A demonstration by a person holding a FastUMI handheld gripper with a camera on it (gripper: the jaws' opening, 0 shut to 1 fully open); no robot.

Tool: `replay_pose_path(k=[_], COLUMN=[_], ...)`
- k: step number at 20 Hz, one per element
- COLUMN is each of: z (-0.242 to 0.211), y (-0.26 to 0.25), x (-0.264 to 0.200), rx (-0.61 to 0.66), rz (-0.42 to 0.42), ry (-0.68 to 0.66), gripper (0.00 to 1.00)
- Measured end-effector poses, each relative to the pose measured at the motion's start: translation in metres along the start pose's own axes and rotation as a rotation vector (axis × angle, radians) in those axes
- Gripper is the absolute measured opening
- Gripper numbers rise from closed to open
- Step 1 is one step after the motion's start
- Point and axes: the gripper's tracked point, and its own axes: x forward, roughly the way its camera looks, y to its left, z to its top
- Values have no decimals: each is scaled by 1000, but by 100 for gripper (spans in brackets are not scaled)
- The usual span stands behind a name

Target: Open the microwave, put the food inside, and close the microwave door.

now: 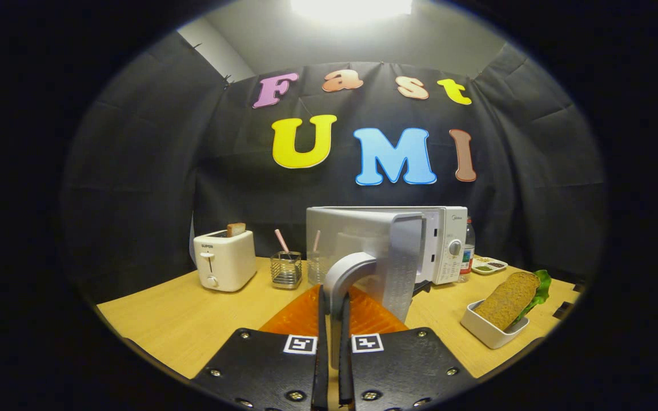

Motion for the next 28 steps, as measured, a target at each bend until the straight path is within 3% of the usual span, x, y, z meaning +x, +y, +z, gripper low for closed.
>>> replay_pose_path(k=[4, 10, 12, 14, 17, 18, 21, 22, 23, 28], z=[1, 0, 0, 2, 9, 13, 19, 19, 19, 22], y=[51, 75, 79, 92, 105, 101, 83, 81, 74, 21], x=[-3, -5, -16, -27, -45, -52, -62, -64, -67, -78], rx=[11, -44, -64, -83, -71, -68, -86, -81, -75, -2], rz=[-5, -94, -77, -23, 119, 138, 160, 182, 196, 215], ry=[-1, -12, -14, -22, -44, -56, -77, -76, -68, -46], gripper=[8, 9, 17, 17, 26, 36, 42, 54, 59, 70])
